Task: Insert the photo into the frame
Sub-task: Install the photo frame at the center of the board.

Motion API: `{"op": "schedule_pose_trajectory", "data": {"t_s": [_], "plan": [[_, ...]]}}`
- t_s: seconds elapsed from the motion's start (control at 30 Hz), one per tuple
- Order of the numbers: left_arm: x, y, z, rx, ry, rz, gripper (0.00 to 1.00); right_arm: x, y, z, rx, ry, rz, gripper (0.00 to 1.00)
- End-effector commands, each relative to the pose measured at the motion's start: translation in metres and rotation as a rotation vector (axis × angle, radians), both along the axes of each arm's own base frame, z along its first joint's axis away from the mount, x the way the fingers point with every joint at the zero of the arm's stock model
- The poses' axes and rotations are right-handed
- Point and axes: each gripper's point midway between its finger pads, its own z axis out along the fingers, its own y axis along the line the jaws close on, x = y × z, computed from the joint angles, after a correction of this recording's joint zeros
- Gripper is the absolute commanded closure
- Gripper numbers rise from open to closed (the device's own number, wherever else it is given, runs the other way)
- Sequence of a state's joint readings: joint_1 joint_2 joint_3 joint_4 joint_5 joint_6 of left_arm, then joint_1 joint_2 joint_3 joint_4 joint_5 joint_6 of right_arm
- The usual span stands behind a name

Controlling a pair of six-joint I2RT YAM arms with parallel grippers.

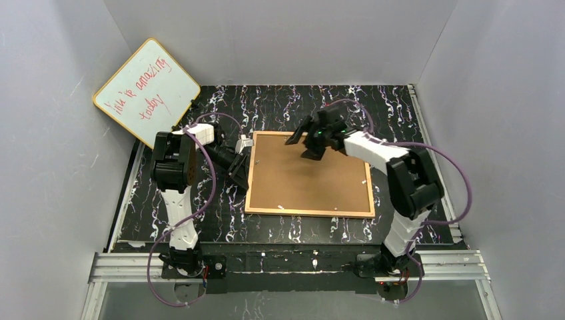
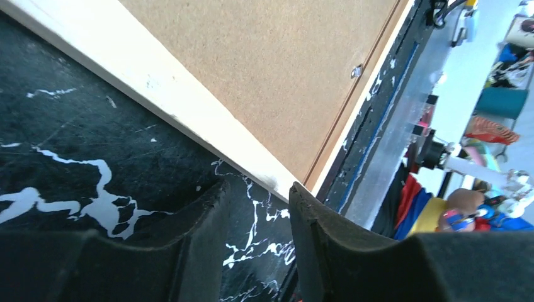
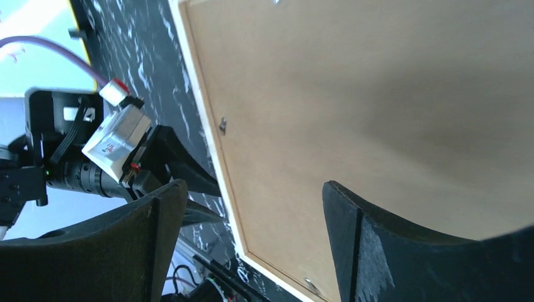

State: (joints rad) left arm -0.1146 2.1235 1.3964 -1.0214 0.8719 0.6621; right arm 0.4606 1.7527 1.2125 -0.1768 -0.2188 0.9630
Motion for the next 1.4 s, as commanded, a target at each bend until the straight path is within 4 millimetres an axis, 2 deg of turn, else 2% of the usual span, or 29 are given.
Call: {"op": "schedule_pose_trajectory", "data": {"t_s": [0.0, 0.07, 0.1, 0.2, 0.3, 0.43, 0.57, 0.83, 1.1, 1.37], "plan": [[-0.003, -0.005, -0.003, -0.017, 0.023, 0.037, 0.63, 0.005, 0.066, 0.008, 0.122, -0.003, 0.039, 0.15], [-0.002, -0.002, -0.010, 0.016, 0.017, 0.044, 0.67, 0.003, 0.093, 0.006, 0.143, 0.011, 0.080, 0.18], [-0.002, 0.000, -0.012, 0.030, 0.018, 0.046, 0.68, 0.002, 0.104, -0.003, 0.145, 0.033, 0.097, 0.19], [-0.001, 0.000, -0.017, 0.046, 0.009, 0.067, 0.72, -0.007, 0.138, -0.015, 0.149, 0.061, 0.151, 0.23], [0.000, 0.000, -0.020, 0.051, 0.001, 0.084, 0.75, -0.011, 0.157, -0.027, 0.146, 0.087, 0.174, 0.27], [0.001, 0.000, -0.022, 0.060, -0.008, 0.096, 0.76, -0.014, 0.172, -0.039, 0.154, 0.111, 0.183, 0.33], [0.003, 0.001, -0.023, 0.071, -0.024, 0.099, 0.77, -0.017, 0.179, -0.048, 0.143, 0.133, 0.191, 0.34], [0.004, 0.004, -0.026, 0.086, -0.037, 0.096, 0.78, -0.014, 0.177, -0.060, 0.121, 0.137, 0.172, 0.39], [0.004, 0.004, -0.026, 0.086, -0.041, 0.093, 0.78, -0.011, 0.180, -0.066, 0.126, 0.139, 0.170, 0.45], [0.001, 0.006, -0.029, 0.096, -0.046, 0.080, 0.78, -0.007, 0.182, -0.066, 0.129, 0.126, 0.168, 0.47]]}}
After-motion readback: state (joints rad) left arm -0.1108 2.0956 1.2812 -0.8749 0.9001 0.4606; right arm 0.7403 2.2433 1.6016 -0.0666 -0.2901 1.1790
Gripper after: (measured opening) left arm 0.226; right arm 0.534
